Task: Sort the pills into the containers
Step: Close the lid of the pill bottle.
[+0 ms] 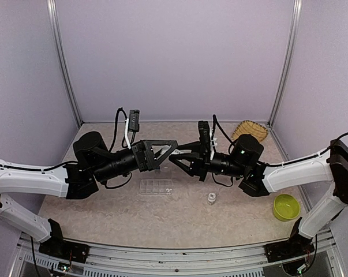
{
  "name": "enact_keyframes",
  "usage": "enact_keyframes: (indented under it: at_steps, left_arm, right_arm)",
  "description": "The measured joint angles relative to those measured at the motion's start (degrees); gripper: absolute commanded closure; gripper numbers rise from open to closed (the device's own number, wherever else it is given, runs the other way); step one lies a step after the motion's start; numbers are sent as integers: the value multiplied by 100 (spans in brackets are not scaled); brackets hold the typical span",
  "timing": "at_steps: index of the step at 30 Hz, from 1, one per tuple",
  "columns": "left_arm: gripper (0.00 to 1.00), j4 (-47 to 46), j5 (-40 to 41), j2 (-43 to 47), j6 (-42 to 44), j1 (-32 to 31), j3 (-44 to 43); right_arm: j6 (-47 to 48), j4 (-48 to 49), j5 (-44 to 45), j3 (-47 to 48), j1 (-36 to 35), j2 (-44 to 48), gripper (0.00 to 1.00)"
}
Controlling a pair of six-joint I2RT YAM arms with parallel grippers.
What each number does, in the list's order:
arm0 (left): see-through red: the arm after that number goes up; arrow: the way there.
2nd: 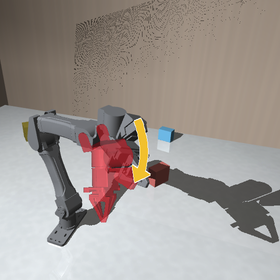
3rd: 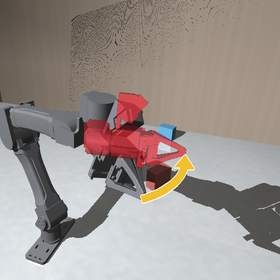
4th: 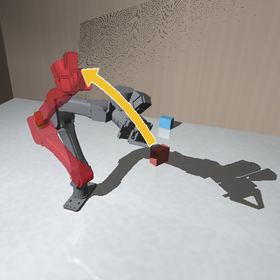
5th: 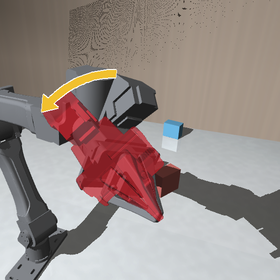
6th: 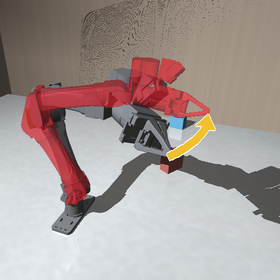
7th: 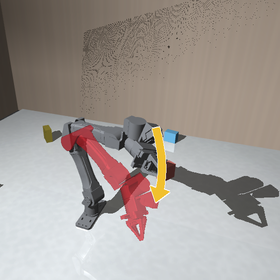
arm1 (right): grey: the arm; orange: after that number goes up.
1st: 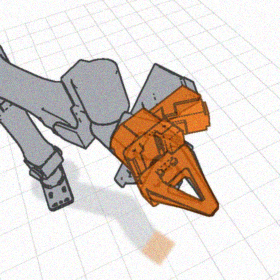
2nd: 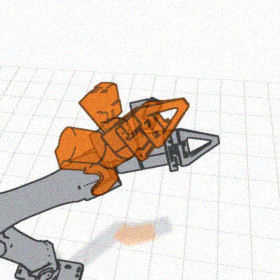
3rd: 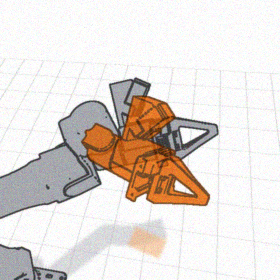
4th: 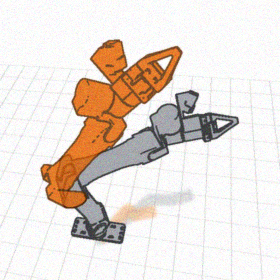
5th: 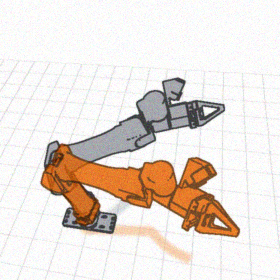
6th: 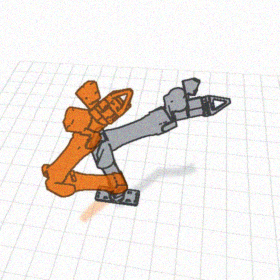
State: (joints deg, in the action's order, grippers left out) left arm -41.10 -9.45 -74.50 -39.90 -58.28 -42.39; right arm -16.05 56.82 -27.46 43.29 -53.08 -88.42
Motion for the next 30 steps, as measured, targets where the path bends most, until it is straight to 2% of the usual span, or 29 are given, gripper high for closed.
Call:
enact_keyframes:
  at_steps: [30]
  left_arm:
    - [1,52,-35,-4,79,0,-7]
  right_arm:
    - [109,-94,-61,33,-39,-20,85]
